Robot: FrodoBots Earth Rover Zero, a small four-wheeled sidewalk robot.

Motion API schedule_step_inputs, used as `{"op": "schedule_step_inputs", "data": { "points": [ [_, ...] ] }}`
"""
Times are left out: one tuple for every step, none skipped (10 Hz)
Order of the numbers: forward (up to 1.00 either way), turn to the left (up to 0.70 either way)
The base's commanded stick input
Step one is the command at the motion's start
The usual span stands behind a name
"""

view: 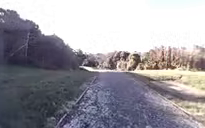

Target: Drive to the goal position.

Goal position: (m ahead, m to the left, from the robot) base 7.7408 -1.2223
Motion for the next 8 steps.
{"op": "schedule_step_inputs", "data": {
  "points": [
    [0.5,0.0],
    [0.5,0.0],
    [0.5,0.02],
    [0.5,0.11],
    [0.5,0.16],
    [0.5,0.18],
    [0.5,0.08],
    [0.5,-0.14]
  ]
}}
